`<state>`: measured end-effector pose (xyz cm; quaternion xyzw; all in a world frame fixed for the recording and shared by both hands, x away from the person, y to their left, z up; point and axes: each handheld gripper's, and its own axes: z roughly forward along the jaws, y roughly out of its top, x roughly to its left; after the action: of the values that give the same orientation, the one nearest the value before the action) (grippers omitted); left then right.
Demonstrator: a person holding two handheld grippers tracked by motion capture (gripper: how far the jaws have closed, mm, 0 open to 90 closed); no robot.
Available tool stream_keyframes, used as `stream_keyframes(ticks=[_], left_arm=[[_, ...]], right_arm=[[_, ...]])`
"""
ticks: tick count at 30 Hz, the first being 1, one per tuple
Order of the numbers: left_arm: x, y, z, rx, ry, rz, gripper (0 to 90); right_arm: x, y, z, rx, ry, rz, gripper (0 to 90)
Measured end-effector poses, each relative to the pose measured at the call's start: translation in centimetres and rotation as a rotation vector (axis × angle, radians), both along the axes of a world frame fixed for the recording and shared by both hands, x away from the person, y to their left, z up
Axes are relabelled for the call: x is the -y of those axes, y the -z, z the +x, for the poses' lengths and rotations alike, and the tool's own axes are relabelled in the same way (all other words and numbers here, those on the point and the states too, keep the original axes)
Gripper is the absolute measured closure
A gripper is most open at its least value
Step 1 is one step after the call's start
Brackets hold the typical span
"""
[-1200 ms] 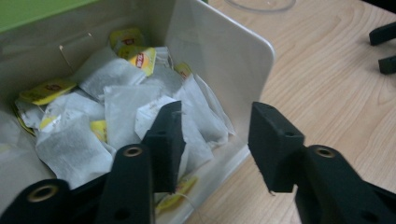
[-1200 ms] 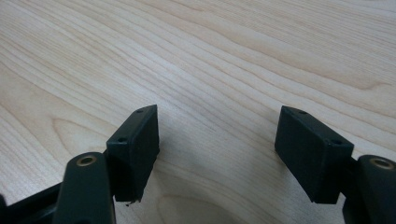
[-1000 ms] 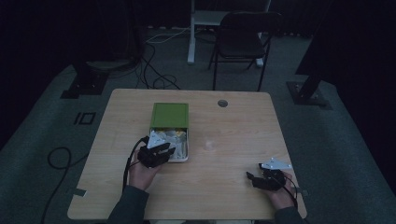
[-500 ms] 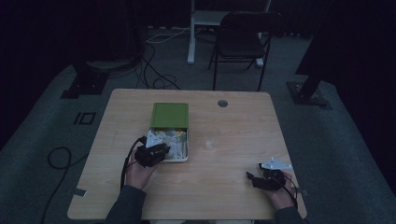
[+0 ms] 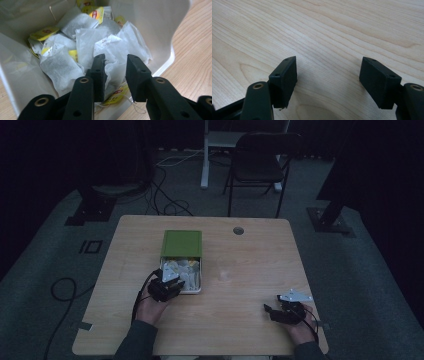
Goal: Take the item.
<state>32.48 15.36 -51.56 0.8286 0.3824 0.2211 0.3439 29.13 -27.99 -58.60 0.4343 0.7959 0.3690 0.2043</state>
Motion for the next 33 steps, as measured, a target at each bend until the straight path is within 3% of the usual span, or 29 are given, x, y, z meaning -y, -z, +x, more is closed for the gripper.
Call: stream_keyframes(ticks=[4,7,33], left_arm=[[-0.2,0.0,-0.1,-0.004,-0.02,0.007,82.4],[-0.4,-0.2,-0.2,-0.008,-0.016,-0.011,90.0],[-0.5,-3.1,-0.5,0.026,0.028,-0.081,90.0]], right_arm=[[0.0,0.0,0.0,0.0,0.0,0.0,30.2],[0.0,0.0,0.0,0.0,0.0,0.0,30.2],[0.0,0.0,0.0,-0.001,0.005,0.001,30.2]])
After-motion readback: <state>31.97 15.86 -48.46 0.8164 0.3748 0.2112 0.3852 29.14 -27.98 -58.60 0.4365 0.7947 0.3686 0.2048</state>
